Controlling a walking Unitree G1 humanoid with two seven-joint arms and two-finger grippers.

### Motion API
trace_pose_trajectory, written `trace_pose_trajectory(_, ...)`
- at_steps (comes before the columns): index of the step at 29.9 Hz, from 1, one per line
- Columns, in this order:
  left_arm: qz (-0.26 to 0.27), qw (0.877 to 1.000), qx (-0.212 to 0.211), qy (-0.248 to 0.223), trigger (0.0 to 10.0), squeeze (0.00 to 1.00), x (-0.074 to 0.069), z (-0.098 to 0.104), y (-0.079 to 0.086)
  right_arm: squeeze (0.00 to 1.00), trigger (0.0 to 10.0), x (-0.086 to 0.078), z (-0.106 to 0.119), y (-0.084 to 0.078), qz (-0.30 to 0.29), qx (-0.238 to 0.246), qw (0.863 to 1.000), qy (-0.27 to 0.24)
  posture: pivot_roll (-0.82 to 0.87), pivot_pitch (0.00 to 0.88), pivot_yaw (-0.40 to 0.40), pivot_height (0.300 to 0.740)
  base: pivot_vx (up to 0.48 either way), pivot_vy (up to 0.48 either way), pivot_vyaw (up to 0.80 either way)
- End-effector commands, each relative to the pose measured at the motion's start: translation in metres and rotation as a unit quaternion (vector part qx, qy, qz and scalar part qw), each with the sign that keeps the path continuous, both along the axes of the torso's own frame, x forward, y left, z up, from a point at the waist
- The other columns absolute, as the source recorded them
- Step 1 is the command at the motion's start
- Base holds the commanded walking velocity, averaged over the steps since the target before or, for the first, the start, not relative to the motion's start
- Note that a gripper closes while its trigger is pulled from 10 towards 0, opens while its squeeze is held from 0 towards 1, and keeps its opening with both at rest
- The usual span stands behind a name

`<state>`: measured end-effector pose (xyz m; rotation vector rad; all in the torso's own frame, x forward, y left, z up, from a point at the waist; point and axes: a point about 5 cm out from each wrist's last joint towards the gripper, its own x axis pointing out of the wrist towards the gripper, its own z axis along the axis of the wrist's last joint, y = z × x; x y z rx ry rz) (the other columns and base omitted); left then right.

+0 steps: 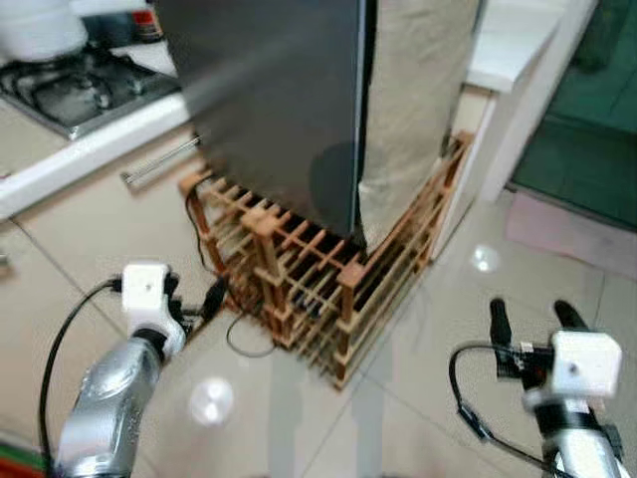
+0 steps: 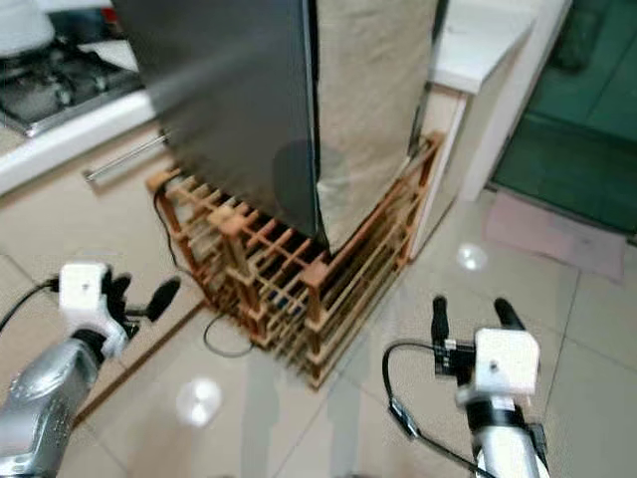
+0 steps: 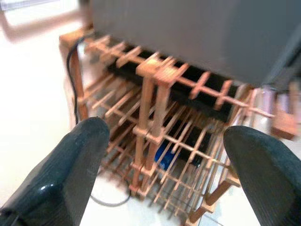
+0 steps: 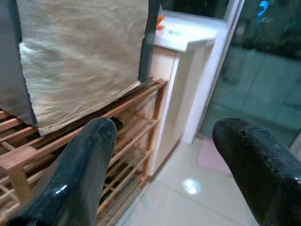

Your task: Restocking fridge

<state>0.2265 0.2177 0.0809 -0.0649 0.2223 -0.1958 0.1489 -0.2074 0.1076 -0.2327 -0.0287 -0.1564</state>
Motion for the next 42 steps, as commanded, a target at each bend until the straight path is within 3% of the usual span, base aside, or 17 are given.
trace_pose_trajectory(1, -0.054, 0.996, 0.006, -0.07, 10.0, 0.0, 0.004, 0.032, -0.02, 0.0, 10.0, -0.002, 0.01, -0.002, -0.006, -0.018, 1.0, -0.021, -0.14, 0.0, 0.024, 0.74, 0.0, 0.0, 0.0)
trace_pose_trajectory(2, -0.054, 0.996, 0.006, -0.07, 10.0, 0.0, 0.004, 0.032, -0.02, 0.0, 10.0, -0.002, 0.01, -0.002, -0.006, -0.018, 1.0, -0.021, -0.14, 0.0, 0.024, 0.74, 0.0, 0.0, 0.0)
trace_pose_trajectory(3, -0.093, 0.991, -0.016, -0.098, 10.0, 0.0, 0.002, 0.048, -0.036, 0.0, 10.0, -0.002, 0.014, 0.002, 0.007, -0.026, 0.999, -0.027, -0.14, 0.0, 0.021, 0.74, 0.0, 0.0, 0.0)
trace_pose_trajectory(7, -0.141, 0.98, -0.029, -0.139, 10.0, 0.0, -0.005, 0.065, -0.055, 0.0, 10.0, -0.003, 0.022, 0.009, 0.032, -0.042, 0.998, -0.035, -0.14, 0.0, 0.024, 0.74, 0.314, 0.0, 0.0)
trace_pose_trajectory(13, -0.145, 0.979, -0.021, -0.141, 10.0, 0.0, -0.004, 0.069, -0.056, 0.0, 10.0, 0.005, 0.023, 0.002, 0.005, -0.047, 0.998, -0.037, -0.13, 0.0, 0.032, 0.74, 0.48, 0.0, 0.0)
trace_pose_trajectory(20, -0.152, 0.978, -0.03, -0.139, 10.0, 0.0, -0.007, 0.07, -0.062, 0.0, 10.0, 0.01, 0.024, 0.005, 0.011, -0.053, 0.998, -0.039, -0.14, 0.0, 0.025, 0.74, 0.48, 0.0, -0.54)
trace_pose_trajectory(31, -0.166, 0.974, -0.028, -0.151, 10.0, 0.0, -0.009, 0.073, -0.072, 0.0, 10.0, 0.003, 0.028, -0.001, 0.021, -0.061, 0.997, -0.039, -0.14, 0.0, 0.008, 0.74, 0.479, 0.0, -0.1)
trace_pose_trajectory(38, -0.162, 0.974, -0.02, -0.154, 10.0, 0.0, -0.006, 0.073, -0.073, 0.0, 10.0, 0.004, 0.029, -0.001, 0.028, -0.062, 0.997, -0.041, -0.14, 0.0, 0.006, 0.74, 0.0, 0.0, 0.0)
trace_pose_trajectory(39, -0.159, 0.975, -0.012, -0.155, 10.0, 0.0, -0.004, 0.072, -0.072, 0.0, 10.0, 0.015, 0.026, -0.003, 0.028, -0.06, 0.997, -0.039, -0.14, 0.0, 0.006, 0.74, 0.0, 0.0, 0.0)
trace_pose_trajectory(42, -0.154, 0.976, -0.01, -0.152, 10.0, 0.0, -0.001, 0.072, -0.071, 0.0, 10.0, 0.025, 0.023, -0.003, 0.029, -0.059, 0.997, -0.038, -0.14, 0.0, 0.005, 0.74, 0.0, 0.0, 0.0)
